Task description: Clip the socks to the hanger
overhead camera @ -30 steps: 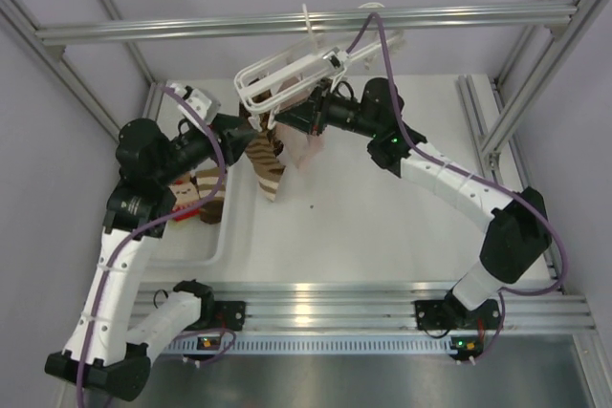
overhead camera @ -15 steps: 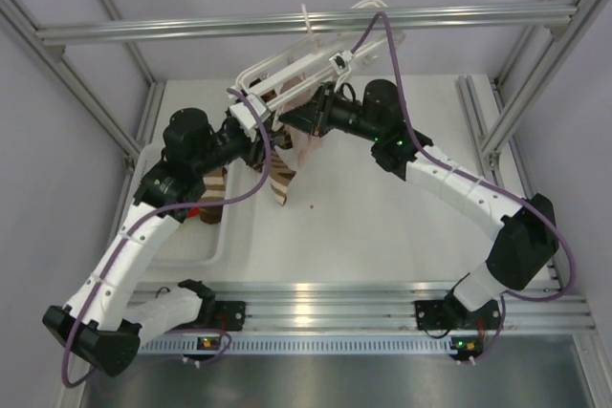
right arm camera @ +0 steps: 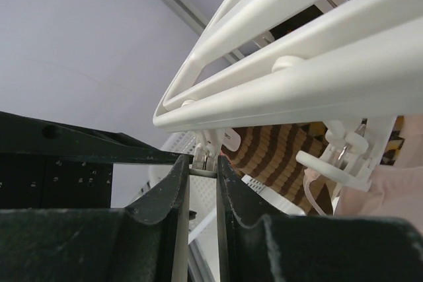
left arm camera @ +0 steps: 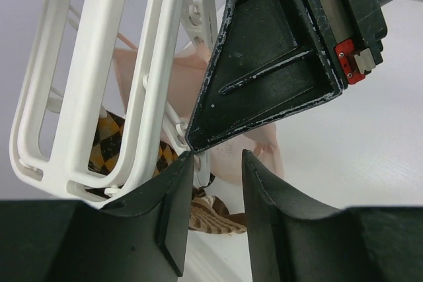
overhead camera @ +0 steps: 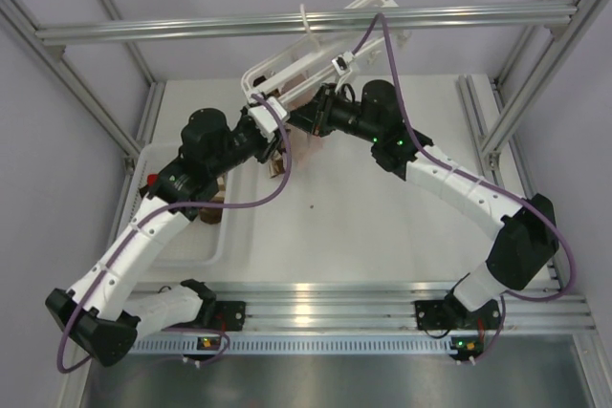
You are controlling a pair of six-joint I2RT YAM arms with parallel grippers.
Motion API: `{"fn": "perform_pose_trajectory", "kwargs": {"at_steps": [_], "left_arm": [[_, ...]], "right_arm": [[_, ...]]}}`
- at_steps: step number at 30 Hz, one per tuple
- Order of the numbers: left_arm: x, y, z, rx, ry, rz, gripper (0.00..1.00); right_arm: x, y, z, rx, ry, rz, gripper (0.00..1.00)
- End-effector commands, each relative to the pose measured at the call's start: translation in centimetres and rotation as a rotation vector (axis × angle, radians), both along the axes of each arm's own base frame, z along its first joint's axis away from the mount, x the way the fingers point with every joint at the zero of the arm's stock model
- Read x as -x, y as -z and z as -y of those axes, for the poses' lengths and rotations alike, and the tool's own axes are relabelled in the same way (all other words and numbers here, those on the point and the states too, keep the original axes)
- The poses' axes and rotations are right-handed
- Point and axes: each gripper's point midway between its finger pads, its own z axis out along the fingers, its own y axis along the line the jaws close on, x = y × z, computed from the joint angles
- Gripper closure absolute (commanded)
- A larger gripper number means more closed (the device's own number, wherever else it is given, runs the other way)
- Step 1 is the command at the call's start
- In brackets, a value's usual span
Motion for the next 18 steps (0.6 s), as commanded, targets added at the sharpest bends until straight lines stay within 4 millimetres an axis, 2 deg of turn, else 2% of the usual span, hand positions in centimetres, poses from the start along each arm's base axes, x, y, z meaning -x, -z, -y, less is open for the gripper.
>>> {"fn": "perform_pose_trajectory", "kwargs": {"at_steps": [1, 9, 14, 18], "left_arm": [[-1.1, -1.0, -0.4, -0.001, -0.053, 0.059, 0.6], [-2.3, -0.5, -2.0, -0.037, -0.163, 0.064, 0.58], [-1.9, -0.1, -2.0, -0.053, -0.146, 0.058, 0.55], [-1.5, -1.0, -1.2, -0.012, -0.104, 0.072, 0.6]], "right_arm": [[2.9, -4.3, -0.1, -0.06, -0.074, 0.061, 1.0], [3.0, -4.5, 0.3, -0.044, -0.063, 0.091, 1.0], [3.3, -4.6, 0.5, -0.036, -0.071, 0.106, 1.0], [3.5, -4.6, 0.4, -0.037, -0.086, 0.109, 1.0]]}}
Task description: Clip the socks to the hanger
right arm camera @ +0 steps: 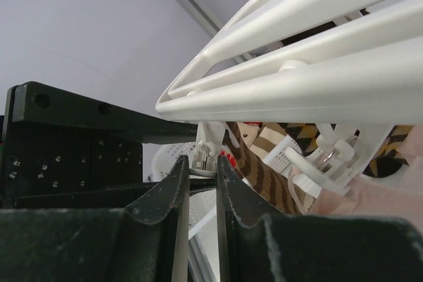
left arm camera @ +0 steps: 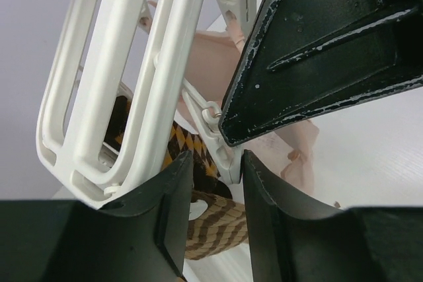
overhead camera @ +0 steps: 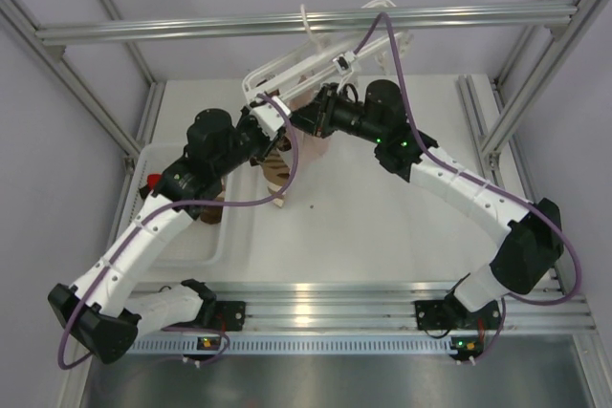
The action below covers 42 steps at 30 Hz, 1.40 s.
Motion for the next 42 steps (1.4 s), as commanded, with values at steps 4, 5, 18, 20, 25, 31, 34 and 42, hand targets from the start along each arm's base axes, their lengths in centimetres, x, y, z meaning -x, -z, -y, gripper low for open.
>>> {"fn": "perform_pose_trajectory", "kwargs": {"at_steps": [4, 5, 18, 20, 25, 31, 34, 42], "left_arm": [[0.1, -2.7, 0.7, 0.09, 0.032, 0.085, 0.61], [0.1, -2.6, 0.8, 0.09, 0.037, 0.083, 0.61], [1.3, -2.1, 2.5, 0.159, 0.134, 0.026, 1.0], [1.7, -2.1, 2.6, 0.172, 0.152, 0.01, 1.0], [2.4, -1.7, 2.9, 0.204, 0.194, -0.08, 1.0], [2.7, -1.6, 2.6, 0.252, 0.238, -0.181, 1.0], [3.1, -1.5, 2.6, 0.284, 0.287, -0.248, 1.0], [2.9, -2.5, 1.5, 0.456, 0.383, -0.422, 1.0]], "right_arm": [[2.7, -3.6, -0.1, -0.041, -0.08, 0.075, 1.0], [2.7, -3.7, -0.1, -0.044, -0.083, 0.074, 1.0], [3.4, -4.4, 0.6, -0.085, -0.149, 0.117, 0.69], [2.6, -4.1, 1.6, -0.087, -0.139, 0.126, 0.58], [1.4, -4.7, 3.8, -0.122, -0.139, 0.204, 0.36], [1.5, -4.9, 5.2, -0.151, -0.208, 0.299, 0.31], [2.1, -5.6, 5.2, -0.183, -0.257, 0.359, 0.3], [3.2, -5.2, 4.4, -0.228, -0.376, 0.415, 0.32]]}}
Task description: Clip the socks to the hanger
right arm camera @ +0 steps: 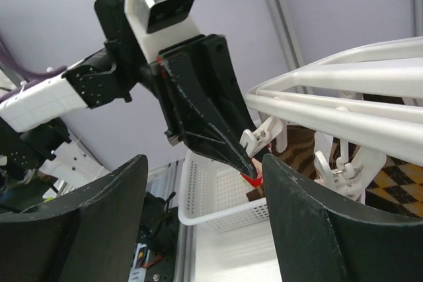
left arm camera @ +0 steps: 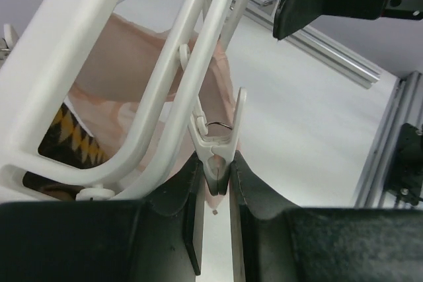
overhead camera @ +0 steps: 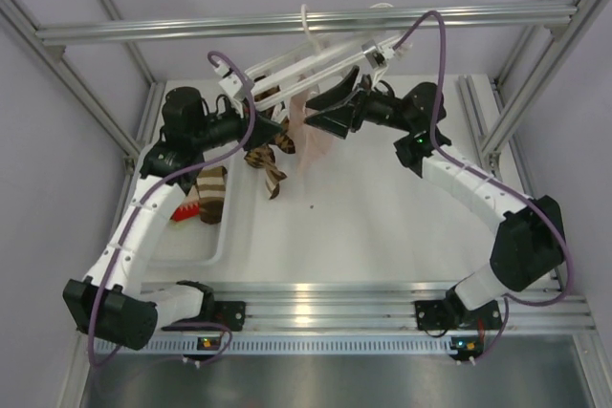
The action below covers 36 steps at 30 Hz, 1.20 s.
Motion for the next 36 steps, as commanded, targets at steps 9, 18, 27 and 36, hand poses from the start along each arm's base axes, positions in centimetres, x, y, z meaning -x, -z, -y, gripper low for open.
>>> {"fn": "perform_pose_trajectory", "kwargs": {"at_steps": [9, 18, 27, 36], "left_arm": [[4.0, -2.6, 1.9, 0.14, 0.3, -0.054, 1.0], [4.3, -2.0, 2.6, 0.154, 0.394, -0.116, 1.0], [4.2, -1.5, 2.8, 0.154, 0.412, -0.118, 1.0], [4.2, -1.2, 2.7, 0.147, 0.41, -0.113, 1.0]], "right_arm": [[0.9, 0.4, -1.2, -0.031, -0.086, 0.132, 0.36], [0.7, 0.4, -1.9, -0.058, -0.116, 0.137, 0.31], [0.8, 0.4, -3.0, -0.078, -0.144, 0.129, 0.31], [0.3, 0.0, -4.0, -0.101, -0.122, 0.115, 0.31]]}}
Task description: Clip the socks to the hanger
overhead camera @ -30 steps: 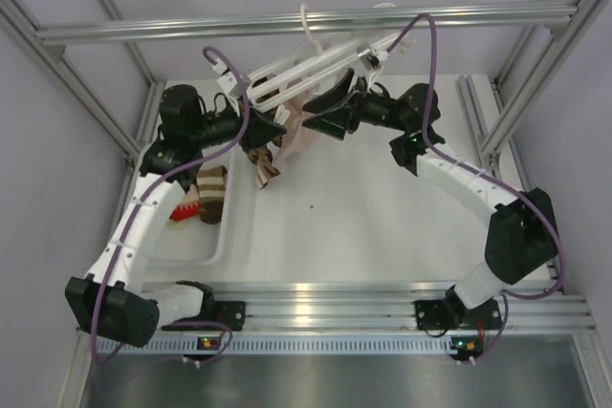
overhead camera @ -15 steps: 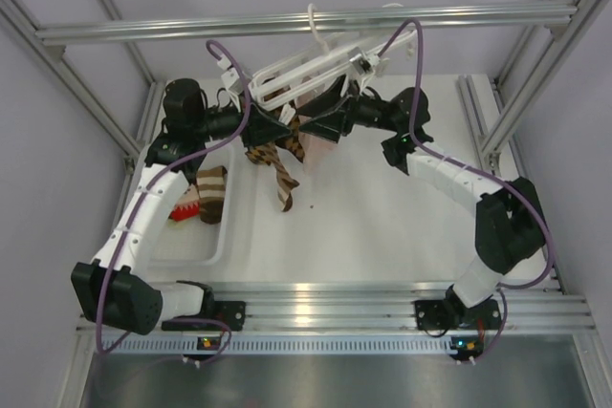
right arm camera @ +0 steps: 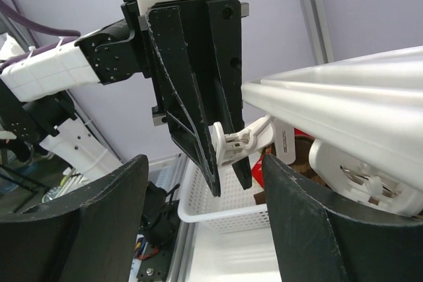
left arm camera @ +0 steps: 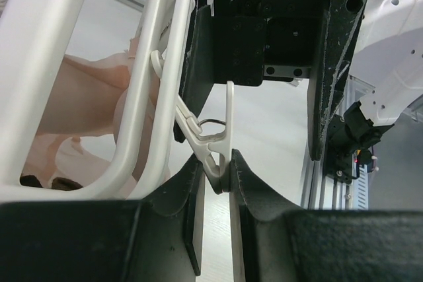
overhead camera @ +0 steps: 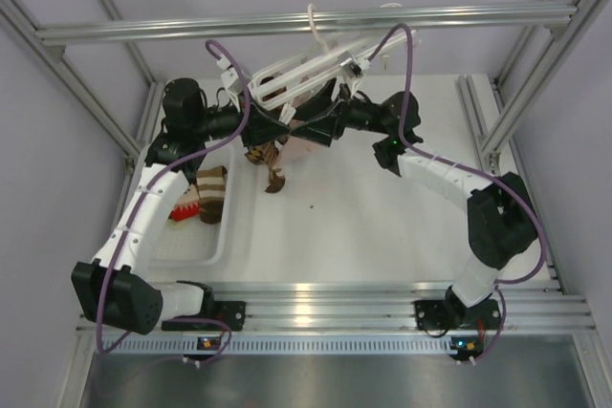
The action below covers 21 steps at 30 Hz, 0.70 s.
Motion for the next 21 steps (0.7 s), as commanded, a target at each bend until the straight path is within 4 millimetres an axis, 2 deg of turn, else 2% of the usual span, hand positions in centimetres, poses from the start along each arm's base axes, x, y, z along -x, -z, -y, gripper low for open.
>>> {"fn": "perform_pose_trajectory", "kwargs": {"at_steps": [1, 5, 14, 21], "left_arm": [[2.8, -0.2, 1.0, 0.016, 0.159, -0.002, 1.0], [3.0, 0.2, 1.0, 0.015, 0.17, -0.01, 1.0], [3.5, 1.1, 0.9, 0.005, 0.167, -0.025, 1.0], [3.5, 1.5, 0.7, -0.012, 0.16, -0.027, 1.0]], "right_arm": [[0.1, -3.3, -0.5, -0.082, 0.018, 0.077, 0.32], [-0.3, -3.9, -0.7, -0.099, 0.041, 0.062, 0.35], [-2.6, -4.2, -0.6, -0.12, 0.166, -0.029, 0.58], [-3.7, -4.0, -0.4, -0.117, 0.231, -0.077, 0.71]]}}
